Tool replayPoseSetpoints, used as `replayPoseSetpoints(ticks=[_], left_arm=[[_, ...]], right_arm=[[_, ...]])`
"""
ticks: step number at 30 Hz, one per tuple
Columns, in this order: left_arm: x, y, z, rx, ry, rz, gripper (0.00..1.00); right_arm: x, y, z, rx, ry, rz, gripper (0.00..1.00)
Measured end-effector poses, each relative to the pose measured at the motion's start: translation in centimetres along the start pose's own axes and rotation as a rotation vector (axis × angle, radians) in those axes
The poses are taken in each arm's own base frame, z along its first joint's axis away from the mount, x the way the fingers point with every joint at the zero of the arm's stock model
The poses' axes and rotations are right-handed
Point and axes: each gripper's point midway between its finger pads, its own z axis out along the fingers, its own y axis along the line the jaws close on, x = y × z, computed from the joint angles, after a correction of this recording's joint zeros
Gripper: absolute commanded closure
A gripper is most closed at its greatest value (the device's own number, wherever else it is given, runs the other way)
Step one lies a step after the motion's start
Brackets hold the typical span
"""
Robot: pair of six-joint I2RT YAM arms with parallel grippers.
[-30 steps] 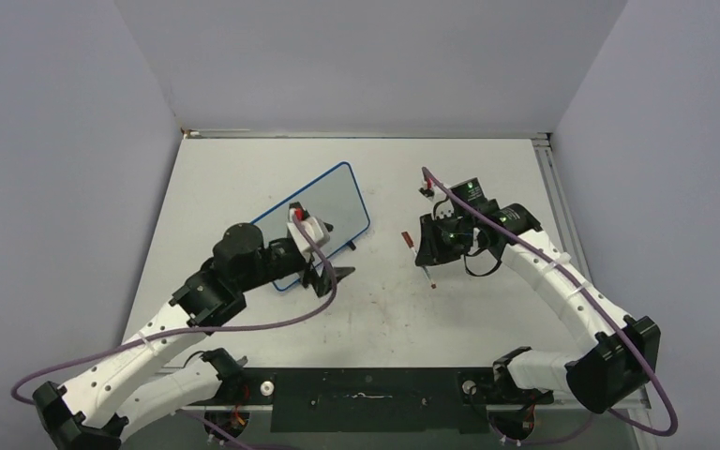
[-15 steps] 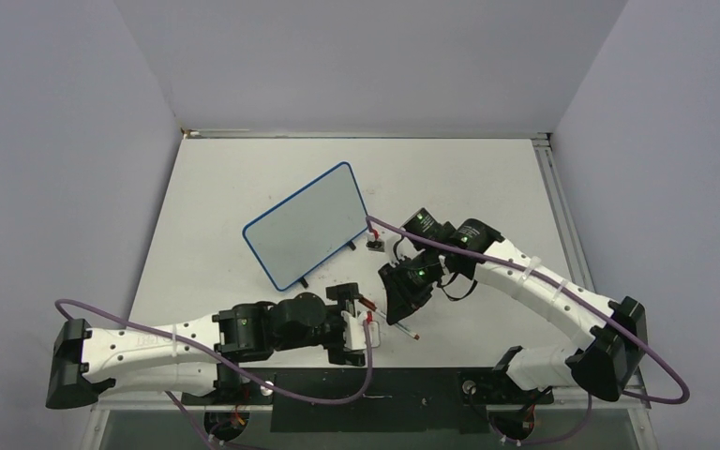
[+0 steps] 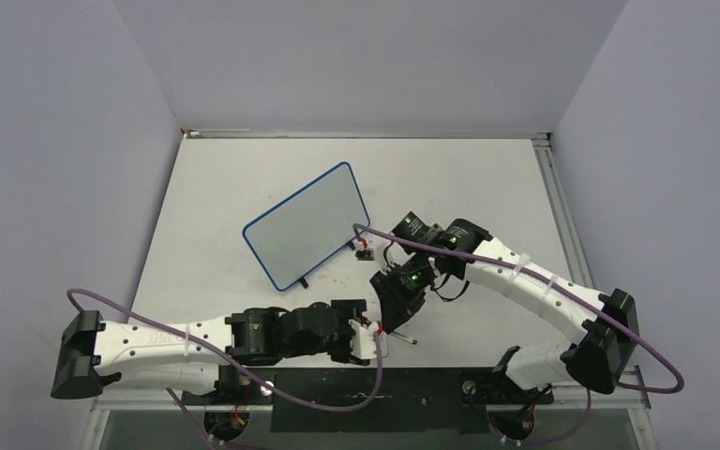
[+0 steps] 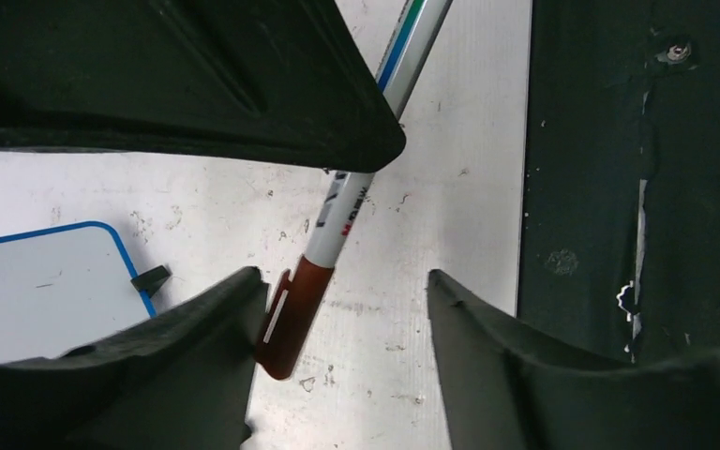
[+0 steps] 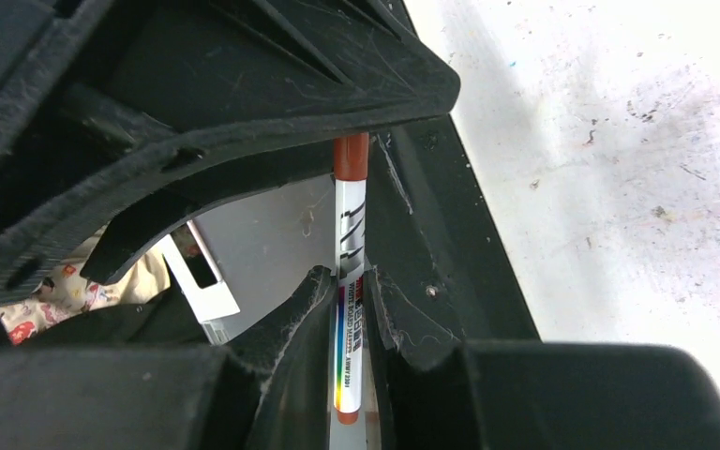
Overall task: Write a sentence on the whiteboard
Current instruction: Pass from the right arm to the left
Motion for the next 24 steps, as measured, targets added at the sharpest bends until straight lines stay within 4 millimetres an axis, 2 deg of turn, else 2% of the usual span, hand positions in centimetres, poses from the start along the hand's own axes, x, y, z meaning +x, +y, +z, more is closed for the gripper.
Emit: replayPoseSetpoints(ticks=[8, 10, 11, 12, 14, 19, 21, 24], left_arm=[[0.2, -0.3, 0.1, -0.004, 0.016, 0.005, 1.00], [0.4, -0.6, 0.2, -0.002, 0.028, 0.000, 1.00], [0.4, -0.6, 0.2, -0.005, 0.030, -0.007, 1.00], [0.5, -0.5, 0.2, -0.010, 0.033, -0.017, 1.00], [0.7, -0.4, 0.2, -0.024, 0.042, -0.035, 1.00], [1.5, 0.9, 0.2, -0.054, 0.061, -0.107, 1.00], [1.7, 1.6, 0.1, -0.064, 0.060, -0.141, 1.00], [1.7, 2.5, -0.1, -0.075, 0.047, -0.180, 1.00]], right_arm=[[0.3, 0.5, 0.0, -0.015, 0.012, -0.005, 0.95], [0.0, 0.6, -0.2, -0.013, 0.003, -0.013, 0.93], [-0.1, 0.5, -0.2, -0.007, 0.002, -0.013, 0.87], [-0.2, 0.4, -0.2, -0.002, -0.002, -0.015, 0.77], [-0.5, 0.1, -0.3, 0.009, -0.016, -0.013, 0.66], [-1.9, -1.1, -1.3, 0.035, -0.126, -0.001, 0.27], [-2.2, -2.2, -2.3, 0.049, -0.205, 0.031, 0.22], [-2.5, -3.1, -3.4, 0.061, -0.314, 0.067, 0.20]])
